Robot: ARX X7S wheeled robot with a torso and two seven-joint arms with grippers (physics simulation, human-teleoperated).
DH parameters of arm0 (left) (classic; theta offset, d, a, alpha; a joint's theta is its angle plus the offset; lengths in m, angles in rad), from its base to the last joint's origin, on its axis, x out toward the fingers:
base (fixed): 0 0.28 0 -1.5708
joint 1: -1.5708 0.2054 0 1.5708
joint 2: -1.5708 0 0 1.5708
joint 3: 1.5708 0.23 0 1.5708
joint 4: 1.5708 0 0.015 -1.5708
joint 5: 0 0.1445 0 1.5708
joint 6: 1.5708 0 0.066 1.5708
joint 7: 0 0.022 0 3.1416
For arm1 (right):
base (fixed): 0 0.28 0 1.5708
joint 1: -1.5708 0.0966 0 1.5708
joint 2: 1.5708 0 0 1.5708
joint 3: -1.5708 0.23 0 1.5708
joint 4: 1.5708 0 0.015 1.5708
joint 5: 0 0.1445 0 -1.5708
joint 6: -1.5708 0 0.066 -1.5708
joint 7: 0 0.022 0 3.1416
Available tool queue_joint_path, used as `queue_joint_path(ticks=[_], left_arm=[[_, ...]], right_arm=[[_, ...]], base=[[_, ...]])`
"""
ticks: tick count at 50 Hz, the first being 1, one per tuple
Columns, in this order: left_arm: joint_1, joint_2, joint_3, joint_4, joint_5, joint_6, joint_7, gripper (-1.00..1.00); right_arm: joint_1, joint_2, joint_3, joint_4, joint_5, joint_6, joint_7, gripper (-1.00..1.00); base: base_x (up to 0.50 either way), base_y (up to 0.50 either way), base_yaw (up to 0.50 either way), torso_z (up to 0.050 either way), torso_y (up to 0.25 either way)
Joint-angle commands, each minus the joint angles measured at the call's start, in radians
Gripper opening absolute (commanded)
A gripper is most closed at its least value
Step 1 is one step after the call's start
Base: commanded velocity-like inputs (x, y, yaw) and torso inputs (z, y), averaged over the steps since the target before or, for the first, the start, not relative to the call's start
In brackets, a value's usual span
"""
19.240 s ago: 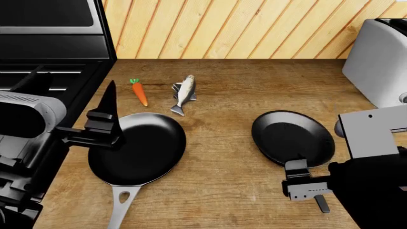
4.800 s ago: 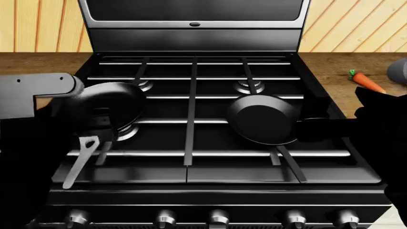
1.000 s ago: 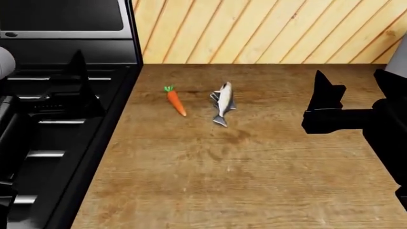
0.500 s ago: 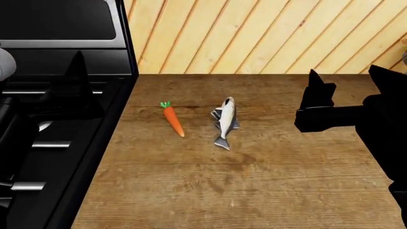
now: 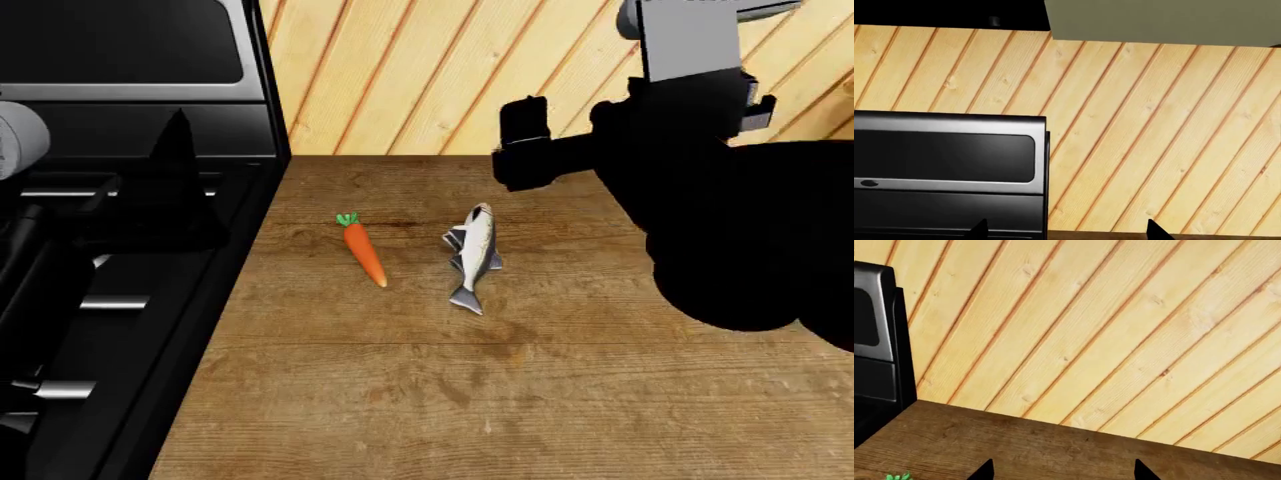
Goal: Place both pans onto different burners. Then place the carrot and the fish on different pans.
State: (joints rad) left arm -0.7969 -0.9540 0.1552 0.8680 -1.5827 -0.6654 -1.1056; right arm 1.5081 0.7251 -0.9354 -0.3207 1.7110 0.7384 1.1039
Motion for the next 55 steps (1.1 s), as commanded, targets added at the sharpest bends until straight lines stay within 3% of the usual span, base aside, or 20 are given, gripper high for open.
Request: queue_joint_path(ticks=[1, 20, 33, 55], left_arm=[[0.013, 0.002, -0.004, -0.005, 0.008, 0.007, 0.011, 1.00], [0.053, -0.009, -0.026, -0.014, 0.030, 0.025, 0.036, 1.00], [0.075, -0.010, -0.041, -0.012, 0.034, 0.041, 0.043, 1.00], [0.113, -0.007, -0.052, -0.016, 0.056, 0.057, 0.064, 1.00]], right_arm=[[-0.001, -0.182, -0.059, 0.235, -0.097, -0.014, -0.095, 1.00], [-0.077, -0.340, -0.086, 0.455, -0.121, -0.088, -0.089, 1.00], [-0.116, -0.360, -0.129, 0.527, -0.131, -0.069, -0.015, 1.00], [-0.136, -0.397, -0.167, 0.535, -0.144, -0.051, -0.066, 1.00]], base=[[0.00, 0.00, 0.00, 0.000, 0.000], [0.00, 0.00, 0.00, 0.000, 0.000], [0.00, 0.00, 0.00, 0.000, 0.000], [0.00, 0.00, 0.00, 0.000, 0.000]])
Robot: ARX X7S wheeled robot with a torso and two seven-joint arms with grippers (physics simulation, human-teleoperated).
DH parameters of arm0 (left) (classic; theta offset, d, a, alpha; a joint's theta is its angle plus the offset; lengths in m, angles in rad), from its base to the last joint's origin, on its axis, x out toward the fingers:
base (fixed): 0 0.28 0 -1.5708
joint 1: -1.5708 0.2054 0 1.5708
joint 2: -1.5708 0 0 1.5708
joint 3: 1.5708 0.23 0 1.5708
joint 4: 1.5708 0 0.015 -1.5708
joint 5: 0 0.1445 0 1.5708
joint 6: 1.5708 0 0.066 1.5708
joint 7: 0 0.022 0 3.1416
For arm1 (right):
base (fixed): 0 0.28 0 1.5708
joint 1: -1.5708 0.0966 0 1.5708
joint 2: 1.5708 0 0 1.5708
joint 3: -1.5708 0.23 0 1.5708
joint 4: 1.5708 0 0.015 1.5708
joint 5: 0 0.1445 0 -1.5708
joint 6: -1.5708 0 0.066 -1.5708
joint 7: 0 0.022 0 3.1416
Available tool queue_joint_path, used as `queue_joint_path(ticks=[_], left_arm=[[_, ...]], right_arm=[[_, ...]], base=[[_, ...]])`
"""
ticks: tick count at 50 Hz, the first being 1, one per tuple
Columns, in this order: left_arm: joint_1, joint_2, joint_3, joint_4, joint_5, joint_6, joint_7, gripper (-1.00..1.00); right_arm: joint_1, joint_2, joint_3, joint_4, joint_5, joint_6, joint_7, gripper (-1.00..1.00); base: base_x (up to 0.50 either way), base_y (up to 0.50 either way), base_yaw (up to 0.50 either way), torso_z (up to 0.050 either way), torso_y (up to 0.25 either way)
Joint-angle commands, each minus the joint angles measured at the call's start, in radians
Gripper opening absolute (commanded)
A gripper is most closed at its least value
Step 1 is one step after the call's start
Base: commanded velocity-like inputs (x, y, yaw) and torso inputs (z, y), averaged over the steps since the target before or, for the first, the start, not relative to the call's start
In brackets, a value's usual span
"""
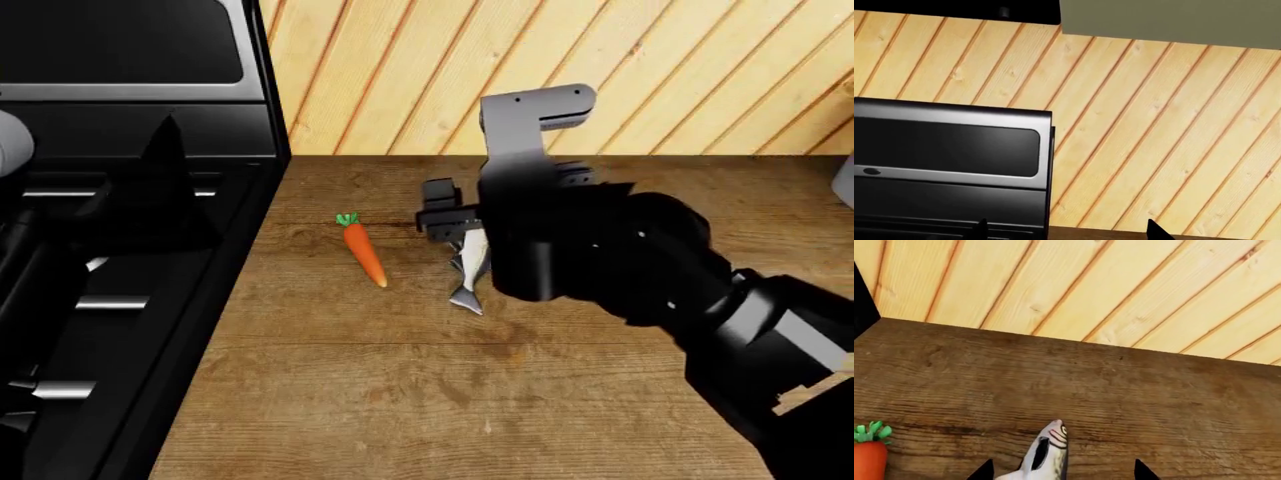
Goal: Place both pans onto different burners. Then place the carrot and the fish on different pans.
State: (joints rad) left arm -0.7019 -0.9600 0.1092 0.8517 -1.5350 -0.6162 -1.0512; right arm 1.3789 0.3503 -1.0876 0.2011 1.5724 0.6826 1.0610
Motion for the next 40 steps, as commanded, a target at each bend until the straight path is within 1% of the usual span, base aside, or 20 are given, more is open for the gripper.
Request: queue_joint_path(ticks=[1, 17, 34, 40], left_arm=[[0.018, -0.001, -0.008, -0.001, 0.009, 0.008, 0.010, 1.00], [0.024, -0.001, -0.007, -0.004, 0.012, 0.009, 0.017, 1.00], [0.043, -0.002, -0.015, -0.003, 0.020, 0.019, 0.025, 1.00], [0.057, -0.001, -0.019, -0.005, 0.022, 0.024, 0.033, 1.00]], right_arm=[[-0.007, -0.024, -0.016, 0.017, -0.007, 0.005, -0.027, 1.00], [-0.011, -0.078, -0.031, 0.157, -0.047, -0.028, -0.116, 1.00], [-0.016, -0.140, -0.056, 0.273, -0.070, -0.037, -0.175, 1.00], [-0.025, -0.166, -0.075, 0.354, -0.094, -0.048, -0.209, 1.00]], base=[[0.00, 0.00, 0.00, 0.000, 0.000], [0.00, 0.00, 0.00, 0.000, 0.000], [0.00, 0.00, 0.00, 0.000, 0.000], [0.00, 0.00, 0.00, 0.000, 0.000]])
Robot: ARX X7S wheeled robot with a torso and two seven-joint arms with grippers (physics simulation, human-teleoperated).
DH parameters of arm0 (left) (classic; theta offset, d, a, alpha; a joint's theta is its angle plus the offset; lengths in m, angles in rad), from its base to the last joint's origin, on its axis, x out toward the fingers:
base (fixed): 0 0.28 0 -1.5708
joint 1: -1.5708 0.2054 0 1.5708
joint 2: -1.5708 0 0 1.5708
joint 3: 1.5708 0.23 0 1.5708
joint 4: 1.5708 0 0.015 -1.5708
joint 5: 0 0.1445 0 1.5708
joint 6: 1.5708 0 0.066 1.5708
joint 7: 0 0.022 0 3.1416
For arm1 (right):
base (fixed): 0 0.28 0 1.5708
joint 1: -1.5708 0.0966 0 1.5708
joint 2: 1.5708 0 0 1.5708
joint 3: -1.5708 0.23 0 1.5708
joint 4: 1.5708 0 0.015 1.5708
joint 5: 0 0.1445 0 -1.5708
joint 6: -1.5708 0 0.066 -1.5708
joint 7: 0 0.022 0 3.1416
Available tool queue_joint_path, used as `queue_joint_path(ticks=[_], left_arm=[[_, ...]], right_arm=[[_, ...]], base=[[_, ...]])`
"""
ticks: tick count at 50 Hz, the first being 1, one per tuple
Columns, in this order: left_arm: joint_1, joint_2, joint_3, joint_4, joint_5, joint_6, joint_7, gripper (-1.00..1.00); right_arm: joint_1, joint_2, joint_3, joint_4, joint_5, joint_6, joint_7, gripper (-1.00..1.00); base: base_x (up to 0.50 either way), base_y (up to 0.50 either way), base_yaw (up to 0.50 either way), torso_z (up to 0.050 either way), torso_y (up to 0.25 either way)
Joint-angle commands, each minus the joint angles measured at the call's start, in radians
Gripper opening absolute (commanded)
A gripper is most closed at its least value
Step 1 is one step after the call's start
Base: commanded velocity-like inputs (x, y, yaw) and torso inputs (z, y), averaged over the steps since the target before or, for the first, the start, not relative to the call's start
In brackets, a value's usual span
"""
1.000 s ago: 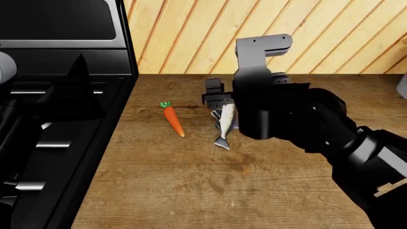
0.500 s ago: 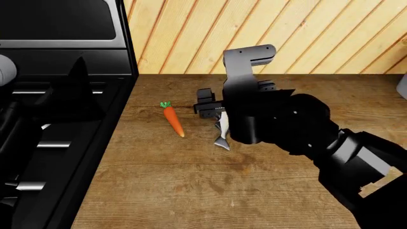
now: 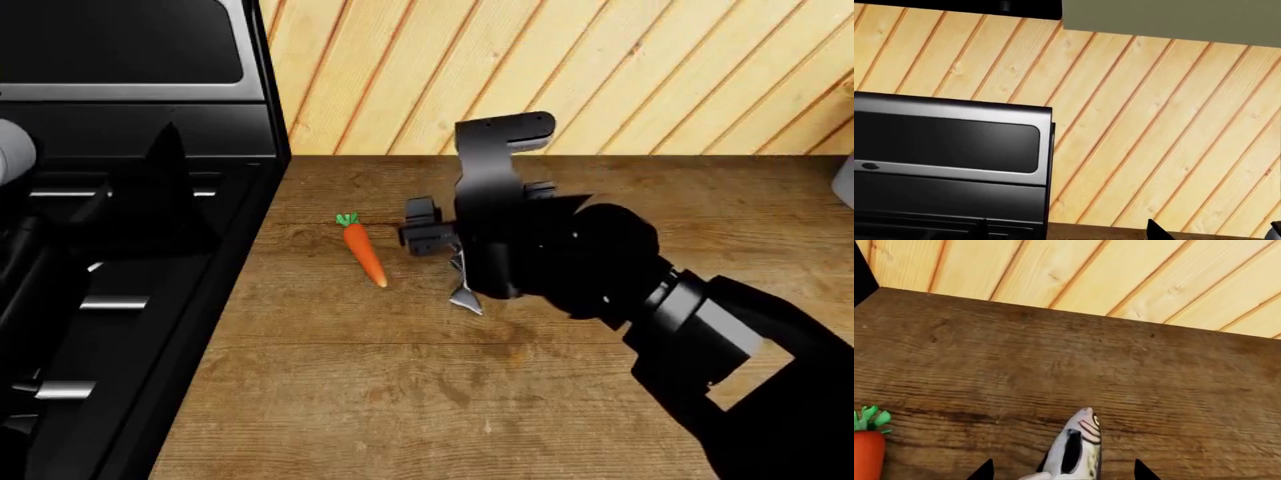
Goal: Place both pans onto different burners. Then place the carrot and the fish on different pans.
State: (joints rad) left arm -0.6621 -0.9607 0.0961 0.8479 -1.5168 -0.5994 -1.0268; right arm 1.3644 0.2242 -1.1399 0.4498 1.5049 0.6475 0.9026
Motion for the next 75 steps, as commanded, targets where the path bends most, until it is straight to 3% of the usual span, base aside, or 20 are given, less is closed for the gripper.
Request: queue_joint_path(ticks=[1, 24, 25, 40, 58, 68, 75], left_arm=[[0.018, 0.000, -0.007, -0.003, 0.005, 0.008, 0.009, 1.00], [0.054, -0.003, -0.024, -0.006, 0.017, 0.025, 0.023, 1.00], [0.056, -0.003, -0.025, -0.005, 0.018, 0.026, 0.024, 1.00], [0.078, -0.008, -0.037, -0.001, 0.021, 0.036, 0.028, 1.00], [0.082, 0.003, -0.025, 0.009, 0.026, 0.033, 0.023, 1.00], [0.125, 0.076, 0.032, 0.012, 0.082, 0.028, 0.042, 1.00], [0.004, 0.170, 0.139, -0.063, 0.086, -0.038, 0.029, 1.00]], right_arm=[[-0.012, -0.044, -0.026, 0.117, -0.029, -0.014, -0.056, 1.00], [-0.045, -0.088, -0.056, 0.230, -0.050, -0.021, -0.120, 1.00], [-0.045, -0.088, -0.056, 0.233, -0.049, -0.020, -0.119, -1.00], [-0.043, -0.050, -0.033, 0.170, -0.022, -0.012, -0.084, -1.00], [0.053, 0.164, 0.083, -0.148, 0.033, -0.025, 0.068, -1.00], [0.128, 0.368, 0.168, -0.484, 0.137, 0.037, 0.190, -1.00], [0.116, 0.540, 0.224, -0.684, 0.208, 0.049, 0.255, -1.00]], base=[[0.00, 0.00, 0.00, 0.000, 0.000], [0.00, 0.00, 0.00, 0.000, 0.000], [0.00, 0.00, 0.00, 0.000, 0.000], [0.00, 0.00, 0.00, 0.000, 0.000], [0.00, 0.00, 0.00, 0.000, 0.000], [0.00, 0.00, 0.00, 0.000, 0.000], [0.00, 0.00, 0.00, 0.000, 0.000]])
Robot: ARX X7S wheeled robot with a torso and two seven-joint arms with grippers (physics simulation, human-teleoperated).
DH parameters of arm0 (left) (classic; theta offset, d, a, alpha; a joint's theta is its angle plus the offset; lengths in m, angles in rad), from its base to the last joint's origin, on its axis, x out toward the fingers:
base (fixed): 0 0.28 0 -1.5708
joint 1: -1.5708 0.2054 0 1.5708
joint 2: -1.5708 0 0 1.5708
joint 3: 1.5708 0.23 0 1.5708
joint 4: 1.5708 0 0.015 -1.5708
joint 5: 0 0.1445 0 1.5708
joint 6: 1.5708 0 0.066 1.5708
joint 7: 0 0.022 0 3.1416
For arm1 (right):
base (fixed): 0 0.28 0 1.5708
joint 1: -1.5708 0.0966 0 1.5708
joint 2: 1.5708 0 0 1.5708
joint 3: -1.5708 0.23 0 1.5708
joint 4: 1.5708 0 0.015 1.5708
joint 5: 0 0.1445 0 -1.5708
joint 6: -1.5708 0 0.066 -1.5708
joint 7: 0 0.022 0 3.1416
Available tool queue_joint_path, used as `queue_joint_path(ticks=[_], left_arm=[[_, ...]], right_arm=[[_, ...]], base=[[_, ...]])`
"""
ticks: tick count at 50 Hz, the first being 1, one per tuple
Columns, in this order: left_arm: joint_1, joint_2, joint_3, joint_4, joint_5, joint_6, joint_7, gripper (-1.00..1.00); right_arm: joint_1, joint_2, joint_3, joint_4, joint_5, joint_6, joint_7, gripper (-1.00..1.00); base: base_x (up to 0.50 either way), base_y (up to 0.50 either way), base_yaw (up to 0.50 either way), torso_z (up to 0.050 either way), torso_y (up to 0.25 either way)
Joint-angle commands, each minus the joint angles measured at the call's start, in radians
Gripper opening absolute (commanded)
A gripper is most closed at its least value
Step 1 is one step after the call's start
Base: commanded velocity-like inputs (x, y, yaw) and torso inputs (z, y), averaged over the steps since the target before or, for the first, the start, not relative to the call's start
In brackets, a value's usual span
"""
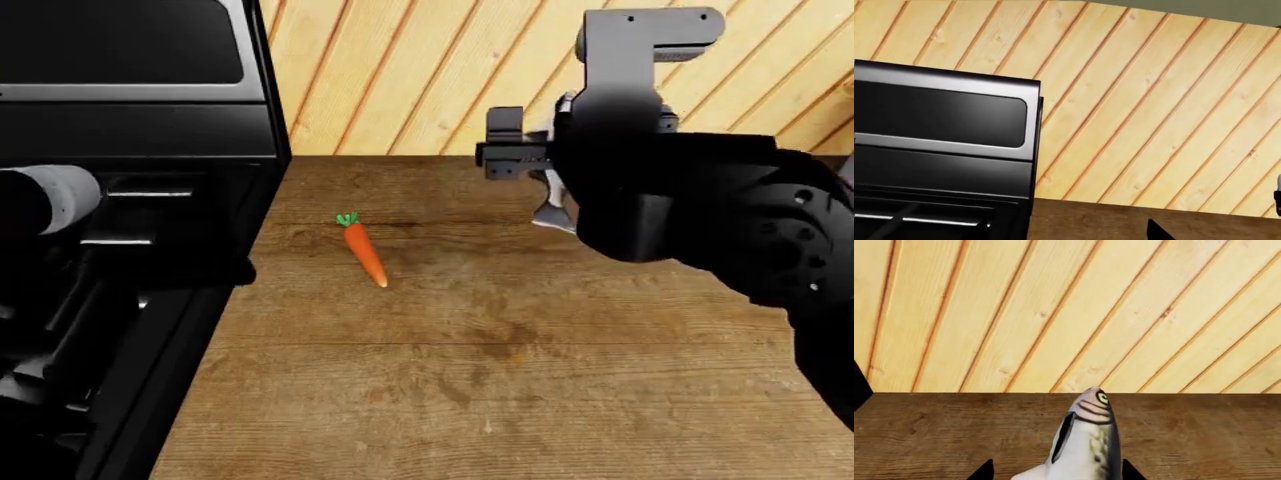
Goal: Place both pans onto different burners. Then place the carrot and the fish on different pans.
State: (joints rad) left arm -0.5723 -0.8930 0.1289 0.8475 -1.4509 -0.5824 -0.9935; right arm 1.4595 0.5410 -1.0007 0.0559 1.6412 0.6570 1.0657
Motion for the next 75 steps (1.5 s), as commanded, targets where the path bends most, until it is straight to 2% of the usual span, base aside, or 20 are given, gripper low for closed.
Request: queue_joint_path(ticks=[1, 6, 14, 21, 34, 42, 55, 75], left_arm=[[-0.107, 0.118, 0.121, -0.078, 0.023, -0.065, -0.006, 1.00], [-0.249, 0.221, 0.212, -0.158, -0.003, -0.131, -0.030, 1.00], [-0.309, 0.364, 0.294, -0.311, 0.002, -0.144, -0.019, 1.00], [-0.404, 0.482, 0.352, -0.475, 0.060, -0.151, -0.015, 1.00], [-0.452, 0.645, 0.464, -0.660, 0.201, -0.135, -0.051, 1.00], [-0.460, 0.707, 0.537, -0.746, 0.286, -0.139, -0.093, 1.00], [-0.462, 0.787, 0.608, -0.903, 0.361, -0.114, -0.078, 1.00], [-0.431, 0.748, 0.607, -0.928, 0.401, -0.071, -0.120, 1.00]], right_arm=[[0.010, 0.248, 0.089, -0.308, 0.073, 0.037, 0.096, -1.00], [-0.055, 0.393, 0.142, -0.412, 0.118, -0.014, 0.111, -1.00], [-0.147, 0.535, 0.187, -0.540, 0.146, -0.087, 0.099, -1.00], [-0.205, 0.590, 0.204, -0.558, 0.143, -0.143, 0.073, -1.00], [-0.224, 0.615, 0.225, -0.584, 0.161, -0.177, 0.059, -1.00], [-0.230, 0.645, 0.244, -0.603, 0.174, -0.197, 0.051, -1.00], [-0.283, 0.690, 0.256, -0.621, 0.168, -0.249, 0.021, -1.00], [-0.303, 0.664, 0.247, -0.619, 0.152, -0.255, 0.016, -1.00]], base=[[0.00, 0.00, 0.00, 0.000, 0.000], [0.00, 0.00, 0.00, 0.000, 0.000], [0.00, 0.00, 0.00, 0.000, 0.000], [0.01, 0.00, -0.01, 0.000, 0.000], [0.00, 0.00, 0.00, 0.000, 0.000], [0.00, 0.00, 0.00, 0.000, 0.000], [0.00, 0.00, 0.00, 0.000, 0.000], [0.00, 0.00, 0.00, 0.000, 0.000]])
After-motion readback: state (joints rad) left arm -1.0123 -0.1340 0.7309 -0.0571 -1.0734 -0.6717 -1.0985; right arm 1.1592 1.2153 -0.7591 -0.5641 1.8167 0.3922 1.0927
